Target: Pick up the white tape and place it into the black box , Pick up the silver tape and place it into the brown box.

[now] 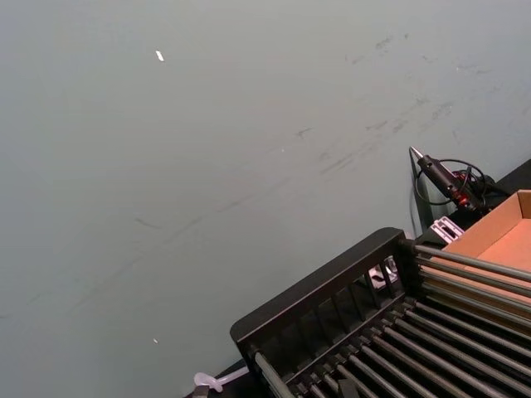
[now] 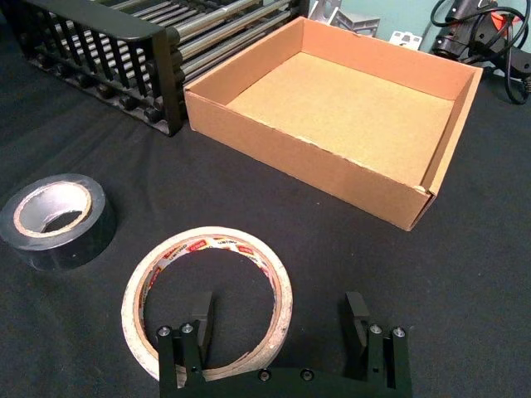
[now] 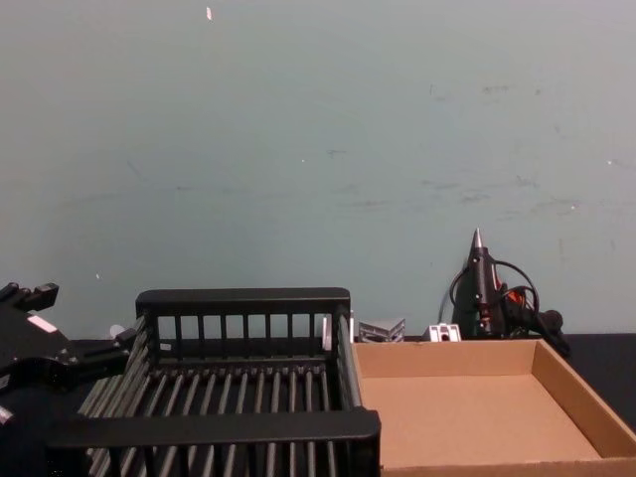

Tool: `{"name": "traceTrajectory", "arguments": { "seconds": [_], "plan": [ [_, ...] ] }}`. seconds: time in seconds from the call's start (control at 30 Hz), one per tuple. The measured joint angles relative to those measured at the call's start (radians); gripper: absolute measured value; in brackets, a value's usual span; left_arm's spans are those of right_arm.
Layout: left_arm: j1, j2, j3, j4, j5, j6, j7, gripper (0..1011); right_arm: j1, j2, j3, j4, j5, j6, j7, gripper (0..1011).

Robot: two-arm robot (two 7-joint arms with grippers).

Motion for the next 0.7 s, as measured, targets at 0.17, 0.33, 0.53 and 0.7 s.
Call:
{"name": "traceTrajectory", "arguments": {
  "seconds": [0.17, 0.33, 0.53, 0.7],
  "plan": [
    [0.000, 0.000, 0.000, 0.000, 0.000, 0.000, 0.000, 1001, 0.000, 0.000, 0.000, 0.000, 0.001, 0.000, 0.000, 947],
    [0.000, 0.000, 0.000, 0.000, 0.000, 0.000, 0.000, 1001, 0.000, 0.001, 0.000, 0.000, 0.002, 0.000, 0.000, 812],
    [0.000, 0.000, 0.000, 0.000, 0.000, 0.000, 0.000, 1001, 0.000, 0.001, -0.001, -0.001, 0.003, 0.000, 0.000, 650],
    [0.000, 0.000, 0.000, 0.000, 0.000, 0.000, 0.000, 1001, 0.000, 0.001, -0.001, -0.001, 0.003, 0.000, -0.001, 479]
  ]
}}
